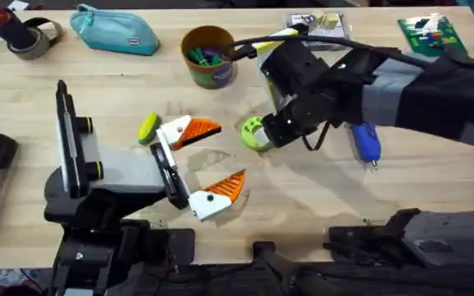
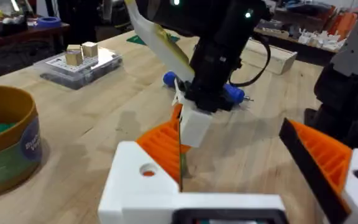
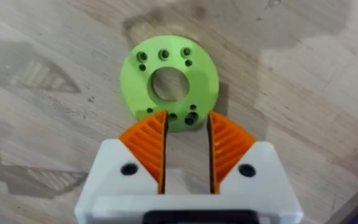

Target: Pick up the gripper from the table and insert it into the empty holder that is missing its gripper. Then pick up a screw, insert it into the mounting hole, and use the screwdriver to tighten it. Finally, clean up the table by picking up the vegetable and placing it into the bucket.

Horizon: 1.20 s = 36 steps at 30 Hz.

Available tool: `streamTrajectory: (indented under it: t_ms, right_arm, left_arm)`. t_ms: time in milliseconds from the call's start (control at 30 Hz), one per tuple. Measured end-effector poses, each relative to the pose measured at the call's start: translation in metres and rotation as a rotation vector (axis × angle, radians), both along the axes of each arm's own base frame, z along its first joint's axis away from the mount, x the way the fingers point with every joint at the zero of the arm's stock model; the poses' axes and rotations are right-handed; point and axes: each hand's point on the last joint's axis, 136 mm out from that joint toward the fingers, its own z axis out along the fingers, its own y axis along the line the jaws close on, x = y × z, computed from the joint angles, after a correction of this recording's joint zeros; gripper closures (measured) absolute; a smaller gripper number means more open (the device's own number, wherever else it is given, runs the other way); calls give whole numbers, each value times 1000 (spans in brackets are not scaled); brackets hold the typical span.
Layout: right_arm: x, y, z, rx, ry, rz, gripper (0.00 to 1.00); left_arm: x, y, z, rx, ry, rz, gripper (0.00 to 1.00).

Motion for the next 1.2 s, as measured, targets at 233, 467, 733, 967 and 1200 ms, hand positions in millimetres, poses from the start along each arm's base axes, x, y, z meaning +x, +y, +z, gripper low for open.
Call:
streamTrajectory:
  t_ms: [233, 467, 733, 967, 1200]
  right_arm:
    - [0, 0, -2, -4, 5, 0, 642]
    - [0, 0, -7, -12, 14, 0, 648]
    - [1, 1, -7, -10, 11, 0, 741]
    - [1, 1, -7, -10, 11, 0, 818]
    - [1, 1, -7, -10, 11, 0, 907]
  left_arm:
    - [0, 0, 0, 0, 0, 0, 11]
    - [0, 0, 0, 0, 0, 0, 11]
    - [0, 0, 0, 0, 0, 0, 11]
    - [0, 0, 0, 0, 0, 0, 11]
    - [0, 0, 0, 0, 0, 0, 11]
